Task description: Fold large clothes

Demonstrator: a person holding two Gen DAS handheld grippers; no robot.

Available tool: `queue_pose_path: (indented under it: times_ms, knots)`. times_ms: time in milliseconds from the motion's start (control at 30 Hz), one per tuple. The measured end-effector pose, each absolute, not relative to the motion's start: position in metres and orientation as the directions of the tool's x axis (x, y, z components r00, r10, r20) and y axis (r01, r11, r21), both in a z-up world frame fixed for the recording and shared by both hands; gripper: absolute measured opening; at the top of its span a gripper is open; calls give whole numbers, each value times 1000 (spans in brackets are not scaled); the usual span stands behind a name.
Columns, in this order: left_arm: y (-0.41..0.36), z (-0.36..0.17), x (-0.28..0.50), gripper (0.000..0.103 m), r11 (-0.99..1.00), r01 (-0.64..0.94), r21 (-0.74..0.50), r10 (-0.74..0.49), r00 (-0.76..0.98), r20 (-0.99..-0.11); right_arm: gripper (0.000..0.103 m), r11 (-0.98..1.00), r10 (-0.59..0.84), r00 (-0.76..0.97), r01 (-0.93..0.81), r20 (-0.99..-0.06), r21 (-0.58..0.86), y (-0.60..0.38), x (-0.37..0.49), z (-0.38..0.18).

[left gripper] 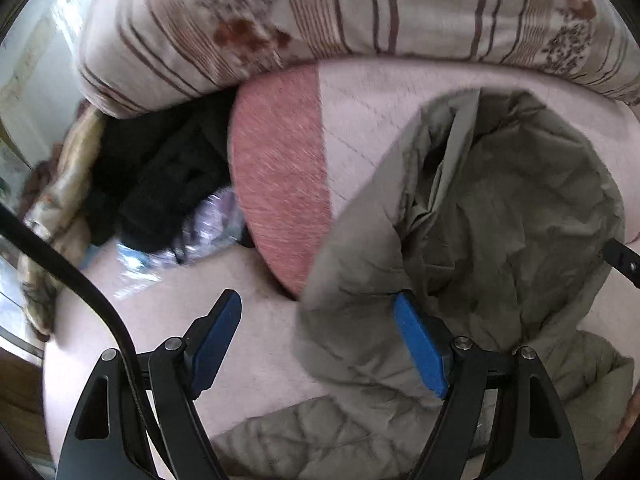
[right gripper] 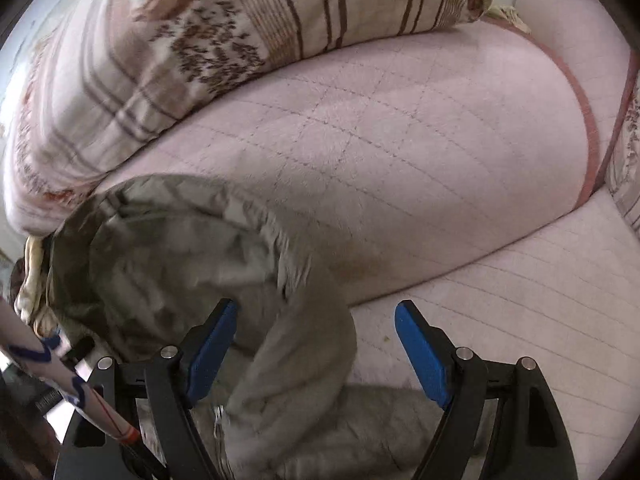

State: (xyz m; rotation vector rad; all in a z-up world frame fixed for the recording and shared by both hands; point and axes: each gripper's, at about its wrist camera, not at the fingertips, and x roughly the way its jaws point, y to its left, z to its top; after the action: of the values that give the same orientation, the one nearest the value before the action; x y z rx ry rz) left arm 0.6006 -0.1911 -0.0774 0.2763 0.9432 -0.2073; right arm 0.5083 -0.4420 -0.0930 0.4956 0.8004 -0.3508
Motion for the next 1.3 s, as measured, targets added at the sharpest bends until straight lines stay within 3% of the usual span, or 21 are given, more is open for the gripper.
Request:
queue_pose_path:
  times_ms: [33,67,100,133,167,533,733,900,1100,1233,1300]
  knots:
    - [-193,-83,603,76,948,299,110,-77,552,-830,82,821,-104,648,485,-755,303,-445,512,-97]
    - [-193,-86,603,69,949,303,87,-95,538,-838,66,811,-87,645,488,-759,322,-448,514,-102]
    - [-195,-91,602,35,952,301,62,-106,511,-853,51,800,-54,638,488,-768,349,-450,517,-108]
    - [-195,-95,599,19,952,297,69,-92,495,-864,19,790,-16,632,484,-775,378,-452,517,-112]
    - [-196,-96,596,19,952,298,74,-86,492,-866,15,785,-6,640,479,-769,393,-452,514,-113]
    - [-156,-41,506,15,943,331,-36,-218,531,-819,8,885,-102,673,398,-732,243,-410,414,-55]
    - [-119,-13,410,15,938,347,3,-214,584,-783,8,924,-103,701,330,-705,193,-371,332,-33]
    - [-76,-39,325,18,941,339,-12,-219,579,-785,8,945,-76,681,283,-728,166,-341,246,-68]
    - [-28,-84,256,20,958,284,-41,-197,547,-813,8,934,-79,620,320,-781,159,-326,212,-136]
    - [3,-93,223,39,979,185,-83,-181,614,-769,8,939,-136,627,329,-767,103,-311,210,-143]
    - [14,-96,223,39,982,153,-114,-185,621,-762,8,940,-179,614,337,-769,50,-303,210,-147]
